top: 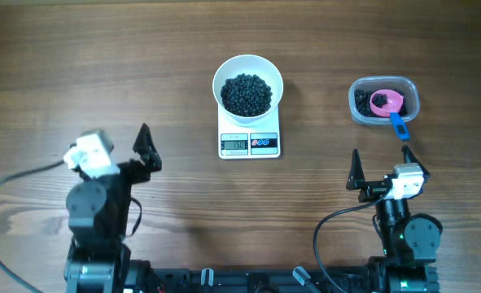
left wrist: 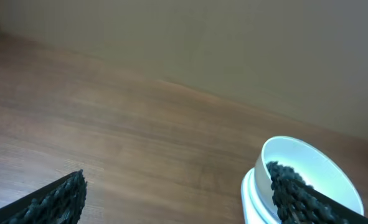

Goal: Scoop item into bowl and weigh 150g on scale

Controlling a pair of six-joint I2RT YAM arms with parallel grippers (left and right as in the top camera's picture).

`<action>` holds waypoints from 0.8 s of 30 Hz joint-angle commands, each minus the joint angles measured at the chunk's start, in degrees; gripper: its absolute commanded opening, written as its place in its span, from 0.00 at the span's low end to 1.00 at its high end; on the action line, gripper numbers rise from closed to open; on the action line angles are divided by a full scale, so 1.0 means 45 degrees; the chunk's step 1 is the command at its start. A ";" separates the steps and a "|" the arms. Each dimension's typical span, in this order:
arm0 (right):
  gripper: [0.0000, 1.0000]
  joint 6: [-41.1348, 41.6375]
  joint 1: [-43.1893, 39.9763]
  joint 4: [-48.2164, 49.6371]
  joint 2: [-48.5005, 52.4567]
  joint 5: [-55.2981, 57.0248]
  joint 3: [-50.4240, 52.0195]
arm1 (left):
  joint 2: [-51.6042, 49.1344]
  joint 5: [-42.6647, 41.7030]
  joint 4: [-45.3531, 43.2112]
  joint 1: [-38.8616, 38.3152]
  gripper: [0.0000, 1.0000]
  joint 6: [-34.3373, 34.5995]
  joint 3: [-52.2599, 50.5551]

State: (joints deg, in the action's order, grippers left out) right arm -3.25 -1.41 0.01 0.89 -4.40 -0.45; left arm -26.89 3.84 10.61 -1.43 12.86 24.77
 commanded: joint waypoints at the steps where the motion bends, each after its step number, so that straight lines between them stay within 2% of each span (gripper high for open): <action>1: 1.00 0.0053 0.0073 0.0000 -0.0136 0.0219 0.0029 | 0.1734 -0.0719 -0.0219 0.0364 1.00 -0.0112 -0.1273; 9: 1.00 0.0063 0.0073 0.0000 -0.0136 0.0219 0.0029 | 0.3798 -0.0991 -0.2035 0.0869 1.00 -0.0117 -0.3599; 24: 1.00 0.0063 0.0073 0.0000 -0.0136 0.0219 0.0029 | 0.3920 -0.1855 -0.4920 0.1894 1.00 -0.0151 -0.5430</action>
State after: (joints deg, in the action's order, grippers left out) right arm -3.25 -1.41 -0.01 0.89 -4.40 -0.45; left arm -9.80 -3.40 -10.15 6.72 12.86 2.13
